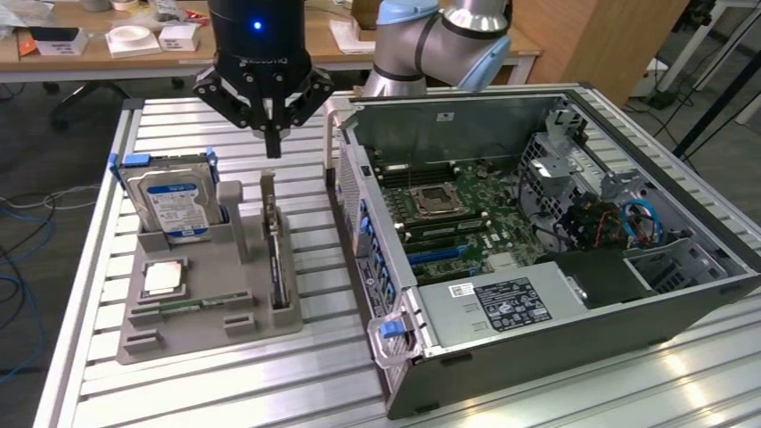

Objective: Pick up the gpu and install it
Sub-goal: 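Reach for the gpu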

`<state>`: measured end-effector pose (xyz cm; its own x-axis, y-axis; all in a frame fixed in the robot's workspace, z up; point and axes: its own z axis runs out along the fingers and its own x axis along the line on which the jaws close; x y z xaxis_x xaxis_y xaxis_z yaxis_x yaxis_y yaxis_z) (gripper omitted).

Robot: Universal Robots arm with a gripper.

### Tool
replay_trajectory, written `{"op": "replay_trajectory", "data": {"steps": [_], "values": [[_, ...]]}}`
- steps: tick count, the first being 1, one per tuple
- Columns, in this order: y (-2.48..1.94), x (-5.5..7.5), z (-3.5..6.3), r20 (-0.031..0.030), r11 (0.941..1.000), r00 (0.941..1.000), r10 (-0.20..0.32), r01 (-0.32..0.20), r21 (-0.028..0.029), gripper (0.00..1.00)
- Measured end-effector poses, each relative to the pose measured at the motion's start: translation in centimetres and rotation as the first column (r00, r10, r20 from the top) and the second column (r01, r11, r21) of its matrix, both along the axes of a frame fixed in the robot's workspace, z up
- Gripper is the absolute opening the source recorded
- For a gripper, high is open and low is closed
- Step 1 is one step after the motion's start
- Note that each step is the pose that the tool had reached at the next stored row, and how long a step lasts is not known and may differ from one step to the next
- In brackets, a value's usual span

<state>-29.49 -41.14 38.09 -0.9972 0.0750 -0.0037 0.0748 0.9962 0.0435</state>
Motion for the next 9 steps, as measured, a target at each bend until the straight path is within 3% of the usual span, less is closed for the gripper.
{"op": "replay_trajectory", "data": {"steps": [9], "values": [[-0.34, -0.56, -0.07, 0.0001, 1.0, 1.0, 0.0, 0.0, 0.0, 0.11]]}}
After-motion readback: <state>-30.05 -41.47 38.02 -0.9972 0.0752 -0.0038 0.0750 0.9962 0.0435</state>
